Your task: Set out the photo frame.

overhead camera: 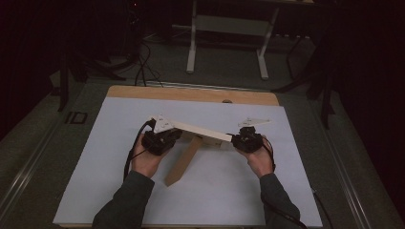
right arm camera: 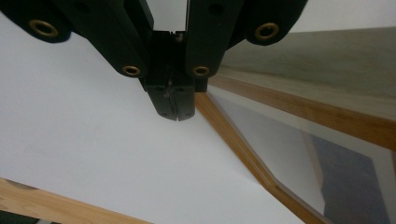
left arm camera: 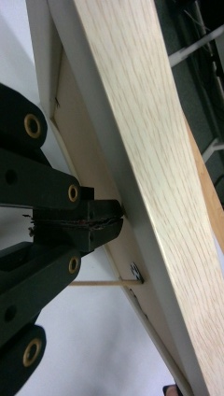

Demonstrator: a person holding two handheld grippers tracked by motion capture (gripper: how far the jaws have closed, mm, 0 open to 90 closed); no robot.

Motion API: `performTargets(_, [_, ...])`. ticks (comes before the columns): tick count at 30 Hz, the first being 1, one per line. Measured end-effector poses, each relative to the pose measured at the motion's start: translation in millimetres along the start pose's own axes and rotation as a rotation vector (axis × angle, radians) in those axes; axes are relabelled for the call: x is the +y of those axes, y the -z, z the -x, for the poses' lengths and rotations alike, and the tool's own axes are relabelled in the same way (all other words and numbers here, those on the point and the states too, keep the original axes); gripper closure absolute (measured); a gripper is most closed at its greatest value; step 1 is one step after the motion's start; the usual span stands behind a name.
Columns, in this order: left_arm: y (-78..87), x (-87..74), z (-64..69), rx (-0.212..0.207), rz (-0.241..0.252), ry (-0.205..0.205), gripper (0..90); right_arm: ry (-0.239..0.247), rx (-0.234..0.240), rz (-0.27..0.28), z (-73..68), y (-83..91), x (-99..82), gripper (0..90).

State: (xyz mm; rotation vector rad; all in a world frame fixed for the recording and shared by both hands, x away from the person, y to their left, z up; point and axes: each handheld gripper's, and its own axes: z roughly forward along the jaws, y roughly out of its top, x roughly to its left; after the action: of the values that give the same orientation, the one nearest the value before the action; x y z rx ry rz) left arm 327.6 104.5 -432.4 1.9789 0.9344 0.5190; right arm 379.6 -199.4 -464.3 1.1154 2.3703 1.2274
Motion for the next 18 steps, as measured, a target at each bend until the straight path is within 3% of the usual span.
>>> performTargets(18, [-4.8,12.0,20.4,-0.038,-0.002,-0.047,90.0,0.01,0.01,0.001,-4.6,0.7,0.4,90.0])
